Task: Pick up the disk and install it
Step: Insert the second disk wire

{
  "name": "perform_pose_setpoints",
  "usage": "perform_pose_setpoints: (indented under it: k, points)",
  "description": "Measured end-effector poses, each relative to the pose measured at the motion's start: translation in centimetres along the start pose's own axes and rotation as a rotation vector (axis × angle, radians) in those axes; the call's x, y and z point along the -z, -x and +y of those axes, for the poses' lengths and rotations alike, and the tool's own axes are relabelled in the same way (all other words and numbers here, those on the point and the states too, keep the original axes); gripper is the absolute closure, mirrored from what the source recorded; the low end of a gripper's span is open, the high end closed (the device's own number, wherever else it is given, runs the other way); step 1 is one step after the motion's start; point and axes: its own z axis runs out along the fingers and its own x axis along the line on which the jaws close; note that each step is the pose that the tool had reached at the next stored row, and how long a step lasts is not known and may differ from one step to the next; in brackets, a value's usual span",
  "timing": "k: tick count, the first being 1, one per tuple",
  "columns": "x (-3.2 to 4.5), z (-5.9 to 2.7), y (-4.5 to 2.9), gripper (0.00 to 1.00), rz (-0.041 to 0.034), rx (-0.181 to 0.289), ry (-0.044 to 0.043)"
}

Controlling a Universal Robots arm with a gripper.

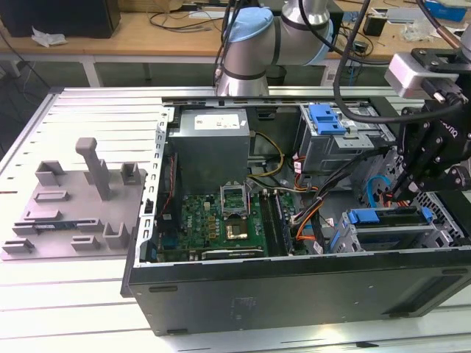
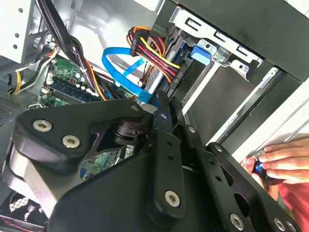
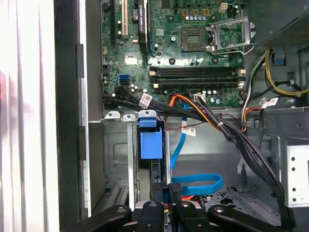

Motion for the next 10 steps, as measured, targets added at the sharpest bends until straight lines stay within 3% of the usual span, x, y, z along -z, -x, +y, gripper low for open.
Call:
perform_pose_setpoints:
  k: [5,10]
  points:
    - [0.00,-0.01,-0.04,0.84,-0.0004,0.003,0.0000]
    - [-0.02,-0.01,-0.05,0.84,0.0008,0.043,0.0002]
